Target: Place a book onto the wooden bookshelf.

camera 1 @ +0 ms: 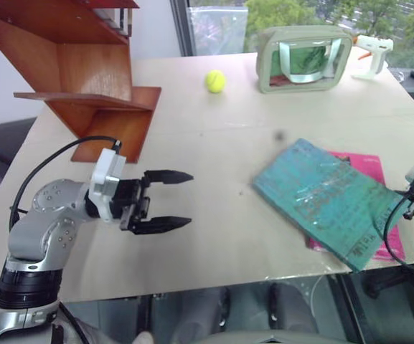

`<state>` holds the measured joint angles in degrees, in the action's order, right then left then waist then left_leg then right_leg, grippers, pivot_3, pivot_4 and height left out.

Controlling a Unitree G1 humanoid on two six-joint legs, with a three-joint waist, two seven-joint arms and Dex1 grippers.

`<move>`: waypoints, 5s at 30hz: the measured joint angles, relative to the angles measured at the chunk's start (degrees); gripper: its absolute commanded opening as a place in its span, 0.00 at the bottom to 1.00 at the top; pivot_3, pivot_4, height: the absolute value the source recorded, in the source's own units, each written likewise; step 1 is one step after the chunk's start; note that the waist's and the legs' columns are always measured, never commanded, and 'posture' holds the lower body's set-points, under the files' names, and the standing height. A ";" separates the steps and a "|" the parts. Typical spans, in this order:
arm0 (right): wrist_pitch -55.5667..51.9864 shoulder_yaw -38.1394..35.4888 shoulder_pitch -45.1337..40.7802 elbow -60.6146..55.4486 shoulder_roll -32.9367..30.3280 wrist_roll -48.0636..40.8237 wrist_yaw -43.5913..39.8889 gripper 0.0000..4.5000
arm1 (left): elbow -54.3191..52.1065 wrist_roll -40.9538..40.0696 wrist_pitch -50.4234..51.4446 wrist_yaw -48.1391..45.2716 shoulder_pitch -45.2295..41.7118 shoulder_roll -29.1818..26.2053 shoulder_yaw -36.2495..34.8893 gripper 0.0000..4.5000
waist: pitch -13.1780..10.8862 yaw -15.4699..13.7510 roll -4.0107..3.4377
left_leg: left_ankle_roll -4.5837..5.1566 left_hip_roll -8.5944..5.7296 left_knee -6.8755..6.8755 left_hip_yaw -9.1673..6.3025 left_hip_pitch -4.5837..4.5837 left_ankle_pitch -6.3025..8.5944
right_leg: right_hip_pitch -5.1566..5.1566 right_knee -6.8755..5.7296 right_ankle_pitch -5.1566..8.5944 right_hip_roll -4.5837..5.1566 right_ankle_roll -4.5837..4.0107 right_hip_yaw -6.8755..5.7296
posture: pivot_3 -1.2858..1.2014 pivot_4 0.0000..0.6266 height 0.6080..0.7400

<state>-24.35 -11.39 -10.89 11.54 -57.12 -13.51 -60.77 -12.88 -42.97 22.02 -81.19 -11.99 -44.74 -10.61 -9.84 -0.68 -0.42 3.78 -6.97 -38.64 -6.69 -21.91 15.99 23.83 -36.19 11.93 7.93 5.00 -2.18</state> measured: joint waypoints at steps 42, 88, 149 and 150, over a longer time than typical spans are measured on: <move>-29.36 -13.76 12.13 -58.48 7.95 -33.29 14.48 0.07 | -2.71 1.23 1.06 3.20 4.79 0.57 2.93 1.00 | 0.08 -0.12 0.10 | 0.15 0.01 0.21 -0.05 0.05 0.11 | 0.06 0.29 -0.02 -0.14 0.02 0.27 | 0.52 0.24 1.00; -17.89 -1.80 7.19 -18.11 2.21 -16.01 5.36 0.01 | -4.76 1.05 -1.30 5.40 11.14 -0.16 -1.22 1.00 | 0.11 0.02 0.10 | 0.21 -0.01 0.22 0.14 0.12 0.16 | 0.11 0.28 -0.03 -0.13 0.02 0.49 | 0.52 0.24 1.00; -28.37 4.48 5.45 -34.78 12.82 -22.30 13.92 0.01 | -5.55 -0.02 0.24 6.83 9.03 -0.61 -0.37 1.00 | 0.17 -0.20 0.22 | 0.20 -0.03 0.20 0.07 0.08 0.17 | 0.12 0.30 -0.04 -0.17 0.04 0.43 | 0.52 0.24 1.00; -28.29 4.71 5.63 -34.64 12.50 -22.36 13.48 0.01 | -5.63 -0.09 0.35 7.11 9.30 -0.62 -0.54 1.00 | 0.17 -0.22 0.22 | 0.20 -0.04 0.20 0.05 0.06 0.17 | 0.12 0.32 -0.04 -0.17 0.03 0.43 | 0.52 0.24 1.00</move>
<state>-52.64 -6.68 -5.27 -23.10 -44.63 -35.87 -47.30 -18.51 -43.05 22.37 -74.08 -2.69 -45.36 -11.15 -9.68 -0.90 -0.20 3.98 -7.01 -38.44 -6.64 -21.85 16.15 23.95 -35.87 11.89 7.77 5.03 -1.75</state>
